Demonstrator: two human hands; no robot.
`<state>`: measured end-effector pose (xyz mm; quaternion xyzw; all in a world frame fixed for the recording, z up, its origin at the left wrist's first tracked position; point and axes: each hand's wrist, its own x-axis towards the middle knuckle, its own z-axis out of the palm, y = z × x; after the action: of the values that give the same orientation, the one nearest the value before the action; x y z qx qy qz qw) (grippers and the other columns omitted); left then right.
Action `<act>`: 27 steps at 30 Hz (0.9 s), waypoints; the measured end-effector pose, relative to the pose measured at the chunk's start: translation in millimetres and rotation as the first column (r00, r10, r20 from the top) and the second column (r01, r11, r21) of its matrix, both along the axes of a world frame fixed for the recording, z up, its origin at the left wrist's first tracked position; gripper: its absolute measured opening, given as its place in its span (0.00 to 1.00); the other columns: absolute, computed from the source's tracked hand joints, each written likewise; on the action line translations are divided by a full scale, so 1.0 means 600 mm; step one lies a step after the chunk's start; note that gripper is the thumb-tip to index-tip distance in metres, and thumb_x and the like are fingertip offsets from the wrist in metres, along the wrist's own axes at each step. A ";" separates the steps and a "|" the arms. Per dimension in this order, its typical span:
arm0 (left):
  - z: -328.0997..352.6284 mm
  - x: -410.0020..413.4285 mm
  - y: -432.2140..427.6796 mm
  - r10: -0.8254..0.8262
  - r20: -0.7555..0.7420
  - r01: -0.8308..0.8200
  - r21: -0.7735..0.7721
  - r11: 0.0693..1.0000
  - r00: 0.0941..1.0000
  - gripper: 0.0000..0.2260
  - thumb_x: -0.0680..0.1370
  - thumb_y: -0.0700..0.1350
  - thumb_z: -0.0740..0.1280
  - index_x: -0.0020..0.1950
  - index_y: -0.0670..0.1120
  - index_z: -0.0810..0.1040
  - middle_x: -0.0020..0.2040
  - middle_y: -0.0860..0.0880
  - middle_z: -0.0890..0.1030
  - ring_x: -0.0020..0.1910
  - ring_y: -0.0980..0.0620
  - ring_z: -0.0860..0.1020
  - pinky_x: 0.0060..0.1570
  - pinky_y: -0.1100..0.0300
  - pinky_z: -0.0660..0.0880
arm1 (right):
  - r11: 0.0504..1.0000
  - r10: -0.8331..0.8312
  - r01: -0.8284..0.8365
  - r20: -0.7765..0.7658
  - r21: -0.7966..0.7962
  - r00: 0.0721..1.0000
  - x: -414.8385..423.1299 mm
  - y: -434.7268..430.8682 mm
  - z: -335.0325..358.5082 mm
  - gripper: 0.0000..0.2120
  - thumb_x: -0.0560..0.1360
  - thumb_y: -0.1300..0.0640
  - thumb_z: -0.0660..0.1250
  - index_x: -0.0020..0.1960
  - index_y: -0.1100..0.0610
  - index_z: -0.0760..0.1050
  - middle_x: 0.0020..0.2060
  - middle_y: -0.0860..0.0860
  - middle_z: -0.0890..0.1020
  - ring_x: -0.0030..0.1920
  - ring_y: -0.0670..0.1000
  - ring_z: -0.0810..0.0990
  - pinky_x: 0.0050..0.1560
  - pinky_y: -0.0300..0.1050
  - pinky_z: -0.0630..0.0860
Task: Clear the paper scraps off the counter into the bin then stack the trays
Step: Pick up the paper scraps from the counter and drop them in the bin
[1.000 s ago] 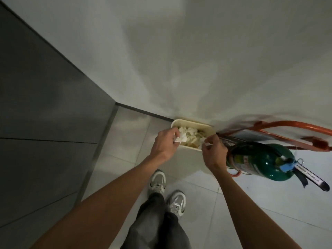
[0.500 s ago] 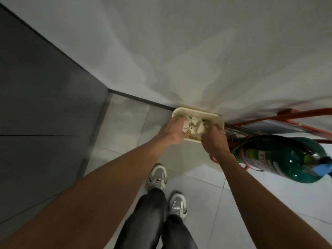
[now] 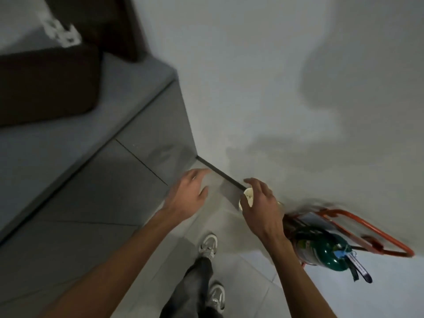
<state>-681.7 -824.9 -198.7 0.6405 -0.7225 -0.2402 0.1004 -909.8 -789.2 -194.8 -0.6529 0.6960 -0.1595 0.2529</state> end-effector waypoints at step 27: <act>0.350 0.714 0.601 0.771 -0.252 -0.810 -0.204 0.549 0.586 0.11 0.80 0.46 0.71 0.63 0.51 0.80 0.61 0.53 0.83 0.59 0.52 0.82 0.60 0.60 0.76 | 0.770 0.634 -0.592 0.184 -0.239 0.751 0.730 0.258 0.384 0.15 0.81 0.53 0.69 0.67 0.46 0.75 0.63 0.45 0.81 0.63 0.49 0.80 0.63 0.42 0.75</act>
<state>-253.4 -464.4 11.4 0.8565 -0.3751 -0.0994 0.3405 -471.8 -634.6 35.6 -0.8379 0.3884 -0.2067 0.3229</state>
